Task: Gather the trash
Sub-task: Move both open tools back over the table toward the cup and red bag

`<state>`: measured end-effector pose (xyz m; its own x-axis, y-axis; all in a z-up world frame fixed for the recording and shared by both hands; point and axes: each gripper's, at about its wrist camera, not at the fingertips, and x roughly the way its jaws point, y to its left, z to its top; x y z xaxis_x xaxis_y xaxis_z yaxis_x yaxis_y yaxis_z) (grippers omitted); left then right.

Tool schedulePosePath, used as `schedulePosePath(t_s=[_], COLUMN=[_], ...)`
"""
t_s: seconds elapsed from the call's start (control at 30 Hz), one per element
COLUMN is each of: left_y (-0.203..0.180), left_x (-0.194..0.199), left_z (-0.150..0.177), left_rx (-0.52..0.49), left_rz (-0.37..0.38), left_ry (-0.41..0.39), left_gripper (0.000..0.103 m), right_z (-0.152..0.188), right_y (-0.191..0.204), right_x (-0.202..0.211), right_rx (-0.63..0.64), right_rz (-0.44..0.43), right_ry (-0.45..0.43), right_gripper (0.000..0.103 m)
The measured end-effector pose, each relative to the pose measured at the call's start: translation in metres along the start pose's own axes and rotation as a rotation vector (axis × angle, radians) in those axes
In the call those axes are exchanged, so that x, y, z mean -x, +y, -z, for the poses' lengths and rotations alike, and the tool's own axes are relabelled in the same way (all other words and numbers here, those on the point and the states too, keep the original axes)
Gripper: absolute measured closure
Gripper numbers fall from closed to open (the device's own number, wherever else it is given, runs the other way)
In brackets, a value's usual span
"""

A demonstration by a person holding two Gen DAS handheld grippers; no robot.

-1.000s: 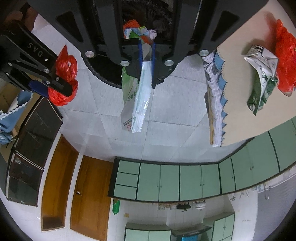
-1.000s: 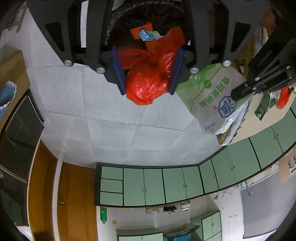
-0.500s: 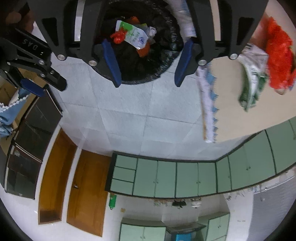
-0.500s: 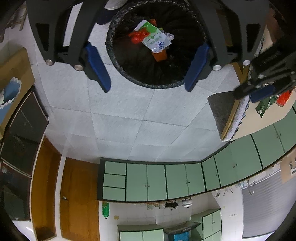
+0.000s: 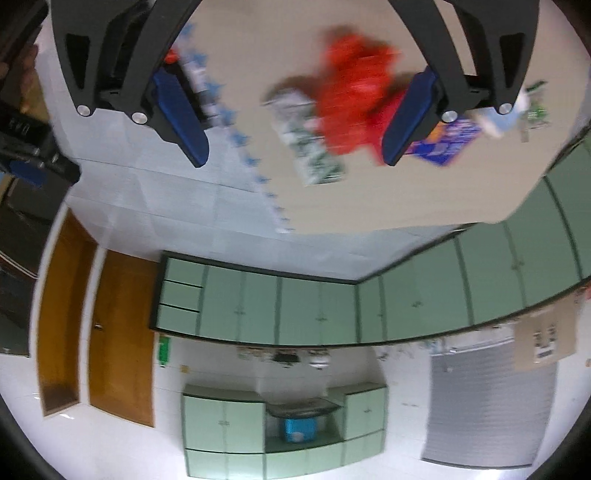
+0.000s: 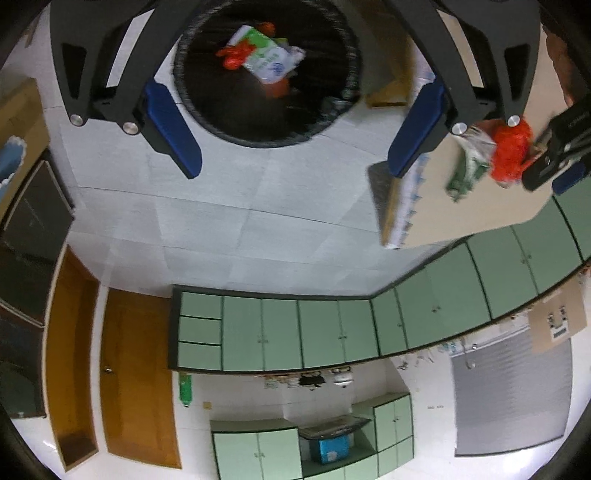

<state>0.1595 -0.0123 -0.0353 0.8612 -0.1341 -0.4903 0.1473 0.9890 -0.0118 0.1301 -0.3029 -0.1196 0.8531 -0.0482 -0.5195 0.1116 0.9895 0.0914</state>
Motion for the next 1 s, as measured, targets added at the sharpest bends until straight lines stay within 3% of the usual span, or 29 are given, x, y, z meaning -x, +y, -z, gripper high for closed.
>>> schedulePosePath(t_s=[0.43,0.83,1.0], left_y=[0.135,0.199,0.209], left_x=[0.038,0.044,0.042], left_z=[0.037,0.071,0.074], left_rx=[0.091,0.169,0.176], left_rz=[-0.273,-0.374,-0.375], left_ry=[0.011,0.079,0.094], left_gripper=[0.009,0.009,0.009], right_z=[0.012,0.043,0.048], right_y=[0.111,0.211,0.233], right_x=[-0.007,-0.031,-0.048], right_rx=[0.073,0.182,0.204], right_rz=[-0.130,-0.196,-0.184], right_ry=[-0.022,0.031,0.073], right_gripper=[0.005,0.006,0.017])
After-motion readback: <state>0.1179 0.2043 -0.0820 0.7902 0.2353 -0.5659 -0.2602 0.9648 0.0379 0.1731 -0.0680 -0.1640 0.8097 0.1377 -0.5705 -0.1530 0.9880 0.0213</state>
